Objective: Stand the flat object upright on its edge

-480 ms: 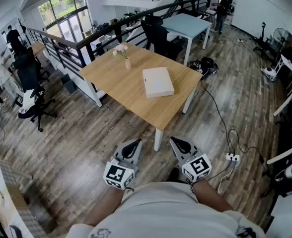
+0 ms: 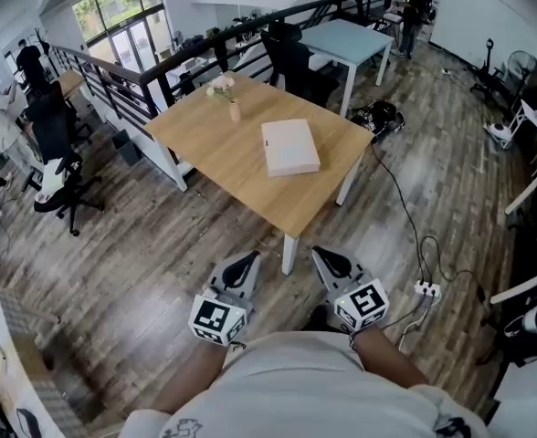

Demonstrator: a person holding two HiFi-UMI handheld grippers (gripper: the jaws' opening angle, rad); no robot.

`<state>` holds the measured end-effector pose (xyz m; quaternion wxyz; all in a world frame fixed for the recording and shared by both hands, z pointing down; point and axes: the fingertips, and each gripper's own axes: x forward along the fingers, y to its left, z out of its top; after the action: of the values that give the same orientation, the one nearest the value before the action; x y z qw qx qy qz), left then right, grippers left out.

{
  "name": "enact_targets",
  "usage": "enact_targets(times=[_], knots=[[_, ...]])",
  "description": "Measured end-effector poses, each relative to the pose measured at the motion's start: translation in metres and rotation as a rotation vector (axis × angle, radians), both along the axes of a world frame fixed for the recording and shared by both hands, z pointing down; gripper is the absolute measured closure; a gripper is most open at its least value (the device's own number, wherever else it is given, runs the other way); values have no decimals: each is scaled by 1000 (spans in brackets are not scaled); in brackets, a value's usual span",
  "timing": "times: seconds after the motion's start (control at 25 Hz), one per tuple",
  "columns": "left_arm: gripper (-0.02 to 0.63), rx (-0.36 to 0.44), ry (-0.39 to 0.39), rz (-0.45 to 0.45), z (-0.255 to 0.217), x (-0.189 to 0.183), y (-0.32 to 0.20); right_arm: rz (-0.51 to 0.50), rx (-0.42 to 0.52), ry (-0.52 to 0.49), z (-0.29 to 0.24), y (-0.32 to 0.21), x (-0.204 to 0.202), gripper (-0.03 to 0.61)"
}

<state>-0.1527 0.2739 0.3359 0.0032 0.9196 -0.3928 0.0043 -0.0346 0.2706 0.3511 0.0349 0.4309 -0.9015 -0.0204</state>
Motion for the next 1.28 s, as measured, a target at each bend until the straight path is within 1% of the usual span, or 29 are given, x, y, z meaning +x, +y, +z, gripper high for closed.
enact_targets(times=[0.2, 0.4, 0.52, 0.6, 0.64, 0.76, 0.88, 0.96, 1.04, 1.28], knots=[[607, -7, 3, -20, 4, 10, -16, 9, 3, 6, 2, -17, 15, 574], [607, -3, -6, -60, 5, 26, -43, 28, -7, -24, 3, -44, 40, 572], [603, -8, -10, -81, 7, 39, -63, 23, -5, -21, 4, -65, 56, 572], [567, -13, -9, -87, 10, 51, -76, 7, -18, -15, 9, -78, 67, 526], [553, -15, -10, -89, 12, 57, -83, -1, -25, -12, 11, -85, 72, 514], [484, -16, -17, -88, 14, 77, -108, -18, -42, -11, 15, -108, 92, 461], [401, -12, -16, -86, 13, 100, -131, -18, -58, -10, 17, -130, 117, 366], [368, -14, -14, -89, 13, 113, -142, -16, -61, -5, 16, -139, 133, 327], [344, -16, -12, -99, 14, 124, -152, -18, -61, -6, 17, -146, 147, 304], [342, -44, -5, -129, 19, 143, -174, -27, -84, -28, 27, -164, 173, 265]])
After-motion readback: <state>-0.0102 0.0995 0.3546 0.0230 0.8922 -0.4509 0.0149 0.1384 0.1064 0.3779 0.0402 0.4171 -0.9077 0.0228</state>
